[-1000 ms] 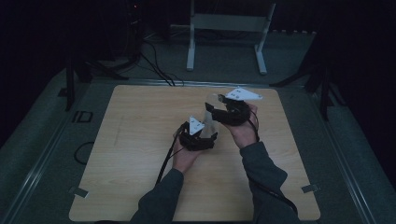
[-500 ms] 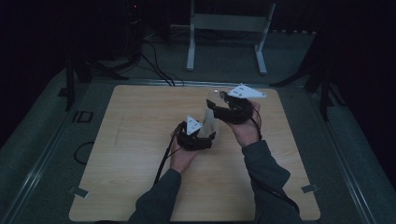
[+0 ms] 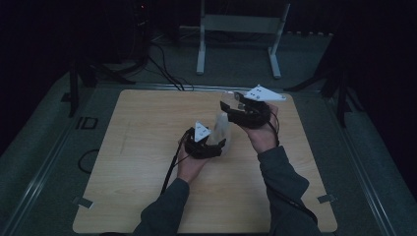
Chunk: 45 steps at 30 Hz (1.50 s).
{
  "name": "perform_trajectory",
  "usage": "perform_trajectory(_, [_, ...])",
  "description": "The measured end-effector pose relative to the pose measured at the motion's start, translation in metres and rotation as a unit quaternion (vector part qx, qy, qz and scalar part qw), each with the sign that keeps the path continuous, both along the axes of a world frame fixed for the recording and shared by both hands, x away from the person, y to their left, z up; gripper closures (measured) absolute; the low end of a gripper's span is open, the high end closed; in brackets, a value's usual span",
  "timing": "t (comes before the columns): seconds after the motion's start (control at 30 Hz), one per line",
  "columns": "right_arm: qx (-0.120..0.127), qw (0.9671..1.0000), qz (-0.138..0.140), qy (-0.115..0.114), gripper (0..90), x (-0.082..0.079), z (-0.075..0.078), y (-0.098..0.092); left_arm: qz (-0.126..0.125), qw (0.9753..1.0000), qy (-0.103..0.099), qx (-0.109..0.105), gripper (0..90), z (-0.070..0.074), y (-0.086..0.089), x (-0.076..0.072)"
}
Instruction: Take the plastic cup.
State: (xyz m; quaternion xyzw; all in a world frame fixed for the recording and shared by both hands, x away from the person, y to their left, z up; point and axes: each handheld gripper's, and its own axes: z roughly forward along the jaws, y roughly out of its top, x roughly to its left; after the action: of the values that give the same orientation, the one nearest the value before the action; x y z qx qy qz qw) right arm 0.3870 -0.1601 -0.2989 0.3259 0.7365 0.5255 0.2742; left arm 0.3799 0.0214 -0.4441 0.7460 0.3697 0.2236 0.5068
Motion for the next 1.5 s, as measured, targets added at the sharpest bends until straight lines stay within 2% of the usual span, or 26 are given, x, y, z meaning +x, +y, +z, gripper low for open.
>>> perform_trajectory(0.6, [0.007,0.9998,-0.019,-0.010,39.5,-0.007,0.007,-0.024,-0.005,0.9999,0.006,-0.009,20.4,0.001,0.004,-0.006])
perform_trajectory(1.5, [-0.003,0.9984,-0.055,0.007,39.8,-0.010,-0.011,-0.060,-0.005,0.9999,0.007,-0.013,20.4,-0.001,0.007,-0.012])
